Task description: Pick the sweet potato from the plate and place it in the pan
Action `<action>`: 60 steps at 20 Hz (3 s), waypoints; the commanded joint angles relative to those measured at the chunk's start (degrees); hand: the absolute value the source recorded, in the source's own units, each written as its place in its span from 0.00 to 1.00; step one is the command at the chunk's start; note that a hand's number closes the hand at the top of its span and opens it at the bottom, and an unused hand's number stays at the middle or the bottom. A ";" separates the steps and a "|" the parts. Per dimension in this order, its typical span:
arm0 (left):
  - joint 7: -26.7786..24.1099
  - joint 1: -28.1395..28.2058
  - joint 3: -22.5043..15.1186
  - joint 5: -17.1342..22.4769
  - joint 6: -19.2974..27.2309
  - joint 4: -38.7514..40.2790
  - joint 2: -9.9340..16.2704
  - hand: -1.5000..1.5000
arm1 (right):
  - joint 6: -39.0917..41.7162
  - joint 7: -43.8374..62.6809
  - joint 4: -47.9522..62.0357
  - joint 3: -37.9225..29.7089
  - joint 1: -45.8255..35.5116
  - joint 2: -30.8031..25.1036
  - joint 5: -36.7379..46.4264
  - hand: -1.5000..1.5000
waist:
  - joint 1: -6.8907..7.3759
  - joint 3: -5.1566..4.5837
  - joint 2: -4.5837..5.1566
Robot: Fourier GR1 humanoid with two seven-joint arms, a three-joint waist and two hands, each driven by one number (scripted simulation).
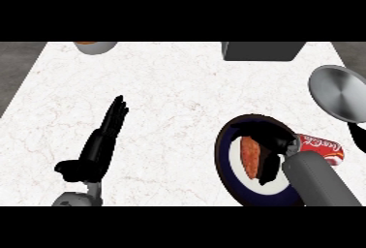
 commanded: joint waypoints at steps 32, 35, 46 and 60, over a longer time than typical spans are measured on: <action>2.90 -1.62 2.43 -0.19 -1.57 -0.77 -0.30 0.50 | -45.11 51.36 4.68 -23.88 -22.03 7.09 18.34 1.00 | 0.15 0.51 0.66; -0.23 2.31 0.54 -1.43 -1.62 -1.34 -1.09 0.50 | -46.27 51.94 3.69 -27.69 -23.05 6.19 14.87 1.00 | 0.20 0.52 0.57; 2.01 2.62 1.50 -0.10 -3.41 -4.12 -0.44 0.50 | -60.85 38.92 19.06 -38.79 -20.45 -2.81 6.42 1.00 | 0.77 0.57 0.87; 0.52 3.10 -1.45 -2.80 -2.25 -3.70 -2.71 0.50 | -77.31 18.93 36.24 -49.81 -19.88 -16.51 -1.36 1.00 | 2.76 0.89 1.86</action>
